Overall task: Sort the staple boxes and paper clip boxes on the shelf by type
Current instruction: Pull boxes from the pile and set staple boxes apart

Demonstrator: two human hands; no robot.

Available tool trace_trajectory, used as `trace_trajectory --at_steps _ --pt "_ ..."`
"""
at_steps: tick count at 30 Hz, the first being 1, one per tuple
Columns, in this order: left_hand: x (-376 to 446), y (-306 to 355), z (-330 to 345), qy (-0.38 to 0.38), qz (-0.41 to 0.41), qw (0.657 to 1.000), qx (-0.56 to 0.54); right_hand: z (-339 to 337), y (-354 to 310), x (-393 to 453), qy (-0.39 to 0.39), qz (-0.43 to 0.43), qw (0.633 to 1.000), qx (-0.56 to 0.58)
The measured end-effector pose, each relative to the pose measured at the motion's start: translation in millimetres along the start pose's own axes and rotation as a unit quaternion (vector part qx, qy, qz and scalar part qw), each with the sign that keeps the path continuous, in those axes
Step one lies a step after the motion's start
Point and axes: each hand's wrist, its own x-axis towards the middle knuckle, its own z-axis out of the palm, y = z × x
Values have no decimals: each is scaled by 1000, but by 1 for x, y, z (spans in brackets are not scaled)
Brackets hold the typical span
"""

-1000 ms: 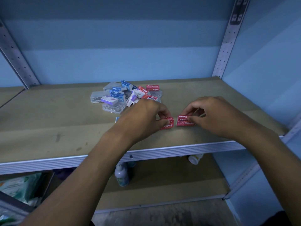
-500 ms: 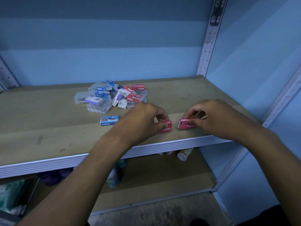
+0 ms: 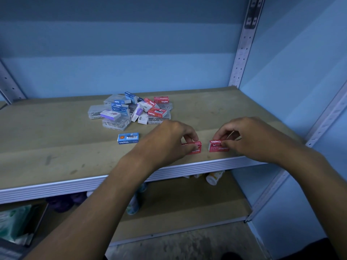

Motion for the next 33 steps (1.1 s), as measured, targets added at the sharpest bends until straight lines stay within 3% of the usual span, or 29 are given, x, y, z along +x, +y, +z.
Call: trace_trajectory --at_steps 9,20,33 --pt "-7 -8 -9 21 -31 999 5 4 -8 12 31 -30 999 27" --pt "-30 -37 -35 45 -65 996 34 22 -38 37 1 -40 999 37" --pt "-60 -89 -66 98 -176 975 91 63 -101 85 -20 -87 995 47"
